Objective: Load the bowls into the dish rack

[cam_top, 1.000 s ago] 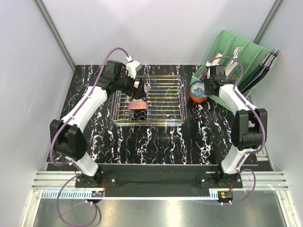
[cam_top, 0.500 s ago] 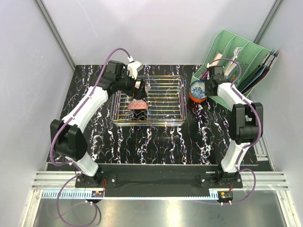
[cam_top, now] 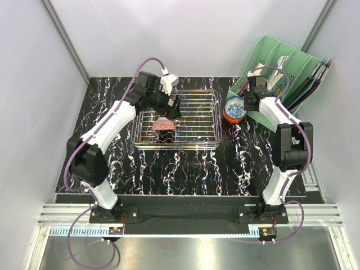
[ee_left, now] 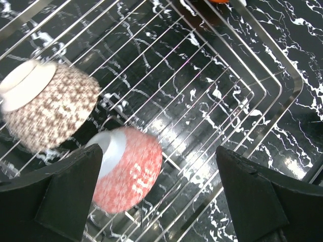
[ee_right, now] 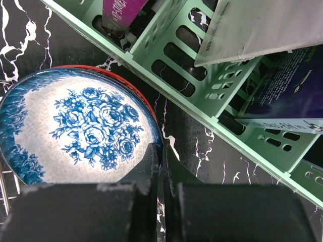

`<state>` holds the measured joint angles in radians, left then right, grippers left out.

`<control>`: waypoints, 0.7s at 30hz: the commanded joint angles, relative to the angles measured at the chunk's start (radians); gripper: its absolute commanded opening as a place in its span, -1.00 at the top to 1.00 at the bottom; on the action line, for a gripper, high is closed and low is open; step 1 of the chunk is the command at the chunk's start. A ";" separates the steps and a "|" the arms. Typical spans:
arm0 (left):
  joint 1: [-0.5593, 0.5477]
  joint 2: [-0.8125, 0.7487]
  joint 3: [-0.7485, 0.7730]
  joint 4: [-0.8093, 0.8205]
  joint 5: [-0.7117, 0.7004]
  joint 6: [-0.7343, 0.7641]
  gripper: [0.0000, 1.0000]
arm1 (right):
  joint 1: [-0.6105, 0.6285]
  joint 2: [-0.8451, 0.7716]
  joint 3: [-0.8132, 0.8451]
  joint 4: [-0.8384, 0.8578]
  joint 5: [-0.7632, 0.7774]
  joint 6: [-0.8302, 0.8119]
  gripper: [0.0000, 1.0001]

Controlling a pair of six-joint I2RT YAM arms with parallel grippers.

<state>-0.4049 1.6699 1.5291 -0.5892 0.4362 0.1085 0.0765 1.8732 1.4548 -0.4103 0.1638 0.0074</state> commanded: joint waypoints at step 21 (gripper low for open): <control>-0.083 0.090 0.129 0.012 -0.001 -0.010 -0.98 | 0.000 -0.105 0.200 -0.036 0.006 -0.050 1.00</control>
<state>-0.4774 1.7599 1.6100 -0.5972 0.4366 0.1047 0.0776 1.8389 1.5780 -0.4759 0.1490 -0.0303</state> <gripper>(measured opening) 0.987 0.013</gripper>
